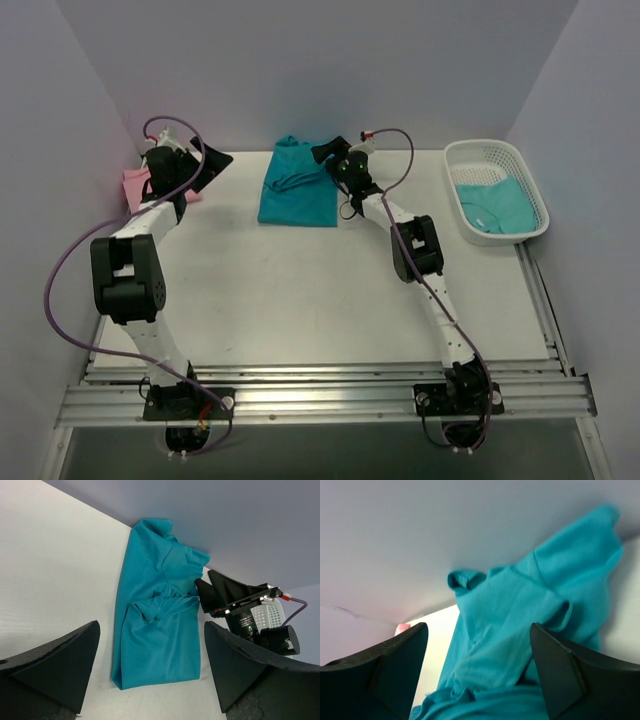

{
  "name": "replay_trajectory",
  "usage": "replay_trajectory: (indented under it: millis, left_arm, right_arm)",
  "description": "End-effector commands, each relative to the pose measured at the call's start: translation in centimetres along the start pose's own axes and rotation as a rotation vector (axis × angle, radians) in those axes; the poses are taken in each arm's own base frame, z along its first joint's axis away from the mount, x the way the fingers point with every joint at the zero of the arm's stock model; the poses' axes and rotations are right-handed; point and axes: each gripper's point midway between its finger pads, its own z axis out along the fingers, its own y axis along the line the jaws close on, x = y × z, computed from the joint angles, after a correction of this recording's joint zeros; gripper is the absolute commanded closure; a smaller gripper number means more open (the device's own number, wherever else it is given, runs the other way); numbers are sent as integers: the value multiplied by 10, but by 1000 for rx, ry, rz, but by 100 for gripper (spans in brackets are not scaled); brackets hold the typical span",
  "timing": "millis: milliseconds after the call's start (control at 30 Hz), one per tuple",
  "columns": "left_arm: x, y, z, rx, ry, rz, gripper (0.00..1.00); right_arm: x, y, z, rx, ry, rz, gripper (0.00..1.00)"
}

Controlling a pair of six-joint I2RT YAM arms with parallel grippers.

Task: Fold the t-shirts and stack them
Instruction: Fold the folded rectangular tshirt in 1/3 of the way

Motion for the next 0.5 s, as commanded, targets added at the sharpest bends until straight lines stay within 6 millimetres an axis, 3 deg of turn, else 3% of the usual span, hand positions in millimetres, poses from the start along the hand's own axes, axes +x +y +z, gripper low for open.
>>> replay_trajectory:
  millis: [0,33,67,100,133,167,200,233,267,300,333,467]
  left_arm:
    - [-13,-16,5,34,-27,44,6]
    - [-12,-17,6,34,-25,44,6]
    - [-9,-17,6,34,-18,40,6]
    - [-7,-18,6,34,-18,39,6]
    - [-3,-22,7,40,-14,41,6]
    - [3,-23,7,36,-6,42,6]
    - [6,-26,7,38,-3,47,6]
    - [16,-32,8,45,10,52,6]
    - [28,-38,6,51,27,54,6]
    - [33,-41,5,56,31,58,6]
    - [41,-48,6,69,42,62,6]
    - [72,-56,10,74,100,99,6]
  right_arm:
    - [-98,65,-7,-171,-242,-9,19]
    - [-108,74,-13,-192,-252,-19,15]
    - [-96,53,-19,-158,-217,-23,11]
    - [-120,80,-35,-191,-250,-33,7]
    - [-132,83,-47,-197,-284,-52,5]
    - [-113,50,-60,-110,-258,-57,5]
    - [-137,80,-80,-146,-304,-71,4]
    - [-145,86,-94,-157,-335,-85,4]
    - [-128,63,-108,-98,-304,-86,4]
    - [-144,85,-126,-125,-334,-90,4]
    - [-145,90,-137,-131,-341,-89,4]
    - [-132,87,-179,-84,-322,-77,6]
